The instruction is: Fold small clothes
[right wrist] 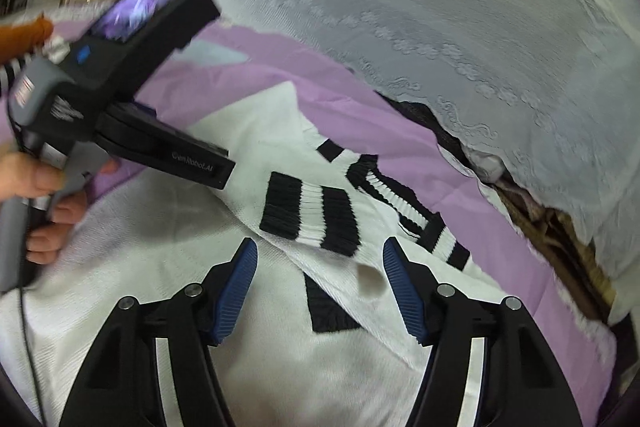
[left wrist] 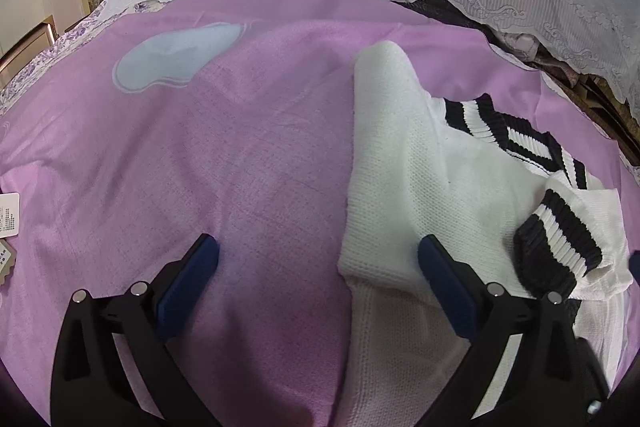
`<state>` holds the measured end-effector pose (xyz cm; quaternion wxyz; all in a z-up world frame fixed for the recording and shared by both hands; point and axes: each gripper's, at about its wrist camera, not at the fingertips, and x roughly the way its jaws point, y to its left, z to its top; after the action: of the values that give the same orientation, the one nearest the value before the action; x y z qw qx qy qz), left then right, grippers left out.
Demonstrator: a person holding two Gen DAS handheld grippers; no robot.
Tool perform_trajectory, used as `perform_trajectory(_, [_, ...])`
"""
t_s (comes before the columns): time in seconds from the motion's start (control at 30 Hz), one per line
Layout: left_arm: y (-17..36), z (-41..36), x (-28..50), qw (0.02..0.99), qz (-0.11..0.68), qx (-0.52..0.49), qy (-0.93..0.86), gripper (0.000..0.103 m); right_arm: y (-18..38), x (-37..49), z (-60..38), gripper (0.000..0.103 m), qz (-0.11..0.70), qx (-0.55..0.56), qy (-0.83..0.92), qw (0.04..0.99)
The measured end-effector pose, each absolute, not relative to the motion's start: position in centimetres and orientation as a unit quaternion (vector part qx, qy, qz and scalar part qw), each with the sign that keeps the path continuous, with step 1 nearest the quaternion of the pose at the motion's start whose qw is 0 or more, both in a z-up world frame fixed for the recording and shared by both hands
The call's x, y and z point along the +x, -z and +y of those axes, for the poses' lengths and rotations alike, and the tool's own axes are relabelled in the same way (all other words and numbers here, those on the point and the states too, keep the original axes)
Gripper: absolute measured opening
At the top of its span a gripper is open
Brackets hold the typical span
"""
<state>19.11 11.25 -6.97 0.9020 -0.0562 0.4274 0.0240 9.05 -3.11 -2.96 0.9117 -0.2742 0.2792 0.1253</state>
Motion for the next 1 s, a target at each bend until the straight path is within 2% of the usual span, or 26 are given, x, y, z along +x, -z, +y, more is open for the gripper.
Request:
perform_trajectory(0.13, [7.0,11.3,19.1,0.902,0.428,-0.056,-0.024,0.098,4.4,10.5,-1.2,0.062,0.283,-0.327,-0.116,0.894])
perform_trajectory(0.17, [7.0,11.2,19.2,0.901,0.428,-0.056,-0.024,0.099,4.7,10.9,-0.9,0.05,0.284,-0.335,-0.115,0.891])
perform_trajectory(0.2, [7.0,11.3,19.2,0.901,0.429,-0.057,-0.024,0.099,4.7,11.2,-0.8,0.029,0.286,-0.337,-0.117,0.889])
perform_trajectory(0.23, [7.0,11.3,19.2,0.901,0.429,-0.057,-0.024,0.099,4.5,11.5,-0.9,0.018,0.29,-0.327,-0.122,0.891])
perform_trajectory(0.27, [7.0,11.3,19.2,0.901,0.429,-0.058,-0.024,0.099,3.9,11.9,-1.5,0.015,0.292,-0.301,-0.125,0.899])
perform_trajectory(0.5, [7.1,11.2,19.2,0.9,0.431,-0.055,-0.026,0.099,0.3,12.4,-12.9,0.011,0.283,-0.051,-0.049,0.957])
perform_trajectory(0.63, [7.0,11.0,19.2,0.9,0.431,-0.049,-0.026,0.099,3.8,12.9,-23.4,0.011,0.335,0.159,-0.022,0.928])
perform_trajectory(0.7, [7.0,10.8,19.1,0.901,0.431,-0.043,-0.027,0.099,5.6,12.7,-25.0,0.011,0.348,0.216,-0.042,0.911])
perform_trajectory(0.9, [6.8,10.7,19.0,0.9,0.433,-0.038,-0.024,0.099,5.1,11.8,-25.8,0.011,0.311,0.253,-0.07,0.914])
perform_trajectory(1.0, [6.4,10.9,18.4,0.903,0.426,-0.063,-0.01,0.099,3.7,11.5,-25.4,0.011,0.295,0.219,-0.055,0.928])
